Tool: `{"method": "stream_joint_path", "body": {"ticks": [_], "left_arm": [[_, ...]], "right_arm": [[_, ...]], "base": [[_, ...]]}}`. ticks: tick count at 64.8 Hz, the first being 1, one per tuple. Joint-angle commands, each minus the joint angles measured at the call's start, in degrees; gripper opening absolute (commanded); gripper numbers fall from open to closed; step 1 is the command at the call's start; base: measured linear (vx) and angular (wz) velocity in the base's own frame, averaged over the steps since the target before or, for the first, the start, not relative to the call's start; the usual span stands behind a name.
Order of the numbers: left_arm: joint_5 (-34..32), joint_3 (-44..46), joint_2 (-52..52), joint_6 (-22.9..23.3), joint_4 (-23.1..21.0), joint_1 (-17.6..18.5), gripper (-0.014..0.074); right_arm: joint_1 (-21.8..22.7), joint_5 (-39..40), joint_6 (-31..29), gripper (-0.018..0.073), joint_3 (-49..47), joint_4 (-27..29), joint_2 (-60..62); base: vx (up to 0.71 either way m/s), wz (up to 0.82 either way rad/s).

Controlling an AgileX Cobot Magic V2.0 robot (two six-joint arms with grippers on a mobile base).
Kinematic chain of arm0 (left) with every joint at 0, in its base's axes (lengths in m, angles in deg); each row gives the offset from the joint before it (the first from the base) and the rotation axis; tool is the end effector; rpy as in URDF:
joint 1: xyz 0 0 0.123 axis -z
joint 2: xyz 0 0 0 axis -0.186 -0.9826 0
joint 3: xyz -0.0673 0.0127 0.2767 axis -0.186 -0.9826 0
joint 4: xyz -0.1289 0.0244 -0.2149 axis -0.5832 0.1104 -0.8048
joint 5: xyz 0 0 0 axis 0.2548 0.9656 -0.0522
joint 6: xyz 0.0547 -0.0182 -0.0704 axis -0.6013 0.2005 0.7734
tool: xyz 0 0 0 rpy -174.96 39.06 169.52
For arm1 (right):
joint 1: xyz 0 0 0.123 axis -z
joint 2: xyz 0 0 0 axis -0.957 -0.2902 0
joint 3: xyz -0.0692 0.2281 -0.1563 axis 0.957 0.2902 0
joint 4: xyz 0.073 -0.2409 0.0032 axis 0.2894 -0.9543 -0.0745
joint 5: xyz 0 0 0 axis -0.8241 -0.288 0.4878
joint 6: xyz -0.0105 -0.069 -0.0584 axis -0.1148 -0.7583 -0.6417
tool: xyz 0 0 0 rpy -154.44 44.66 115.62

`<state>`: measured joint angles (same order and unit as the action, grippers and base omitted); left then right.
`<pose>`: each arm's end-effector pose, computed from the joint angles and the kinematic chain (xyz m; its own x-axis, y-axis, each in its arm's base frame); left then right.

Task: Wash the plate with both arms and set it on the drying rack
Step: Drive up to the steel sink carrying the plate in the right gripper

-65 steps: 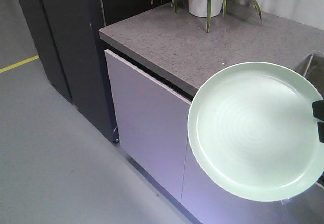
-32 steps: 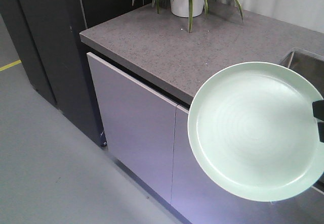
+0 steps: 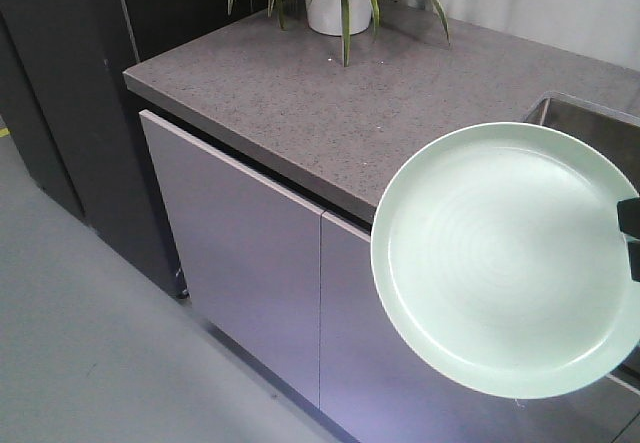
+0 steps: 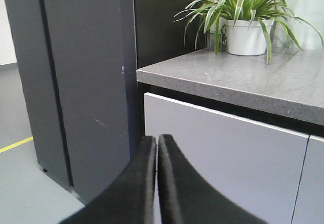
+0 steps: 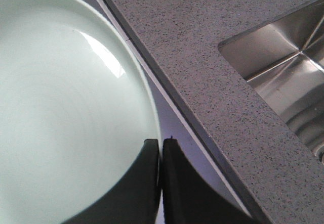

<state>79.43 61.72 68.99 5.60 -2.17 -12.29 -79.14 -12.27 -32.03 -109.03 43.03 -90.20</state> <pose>0.0566 0.0019 0.1996 0.0095 -0.0727 -0.9973 -0.0301 0.9969 -0.0729 0.1481 0.0332 0.3896 -0.5888 -0.2005 -0.7830 -0.3379 0.9411 0.0131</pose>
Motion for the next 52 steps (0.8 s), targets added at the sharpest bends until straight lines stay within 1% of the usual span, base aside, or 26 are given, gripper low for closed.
{"method": "stream_joint_path", "body": {"ticks": [1,52], "left_arm": [[-3.9,-1.2,0.9,0.2,-0.5,0.4,-0.0006],[-3.9,-1.2,0.9,0.2,-0.5,0.4,-0.0006]], "right_arm": [[0.3,3.7,0.0,-0.0006,-1.6,0.7,0.3],[0.3,3.6,0.0,-0.0006,-1.6,0.7,0.3]], "base": [[0.03,-0.13],[0.03,-0.13]]}}
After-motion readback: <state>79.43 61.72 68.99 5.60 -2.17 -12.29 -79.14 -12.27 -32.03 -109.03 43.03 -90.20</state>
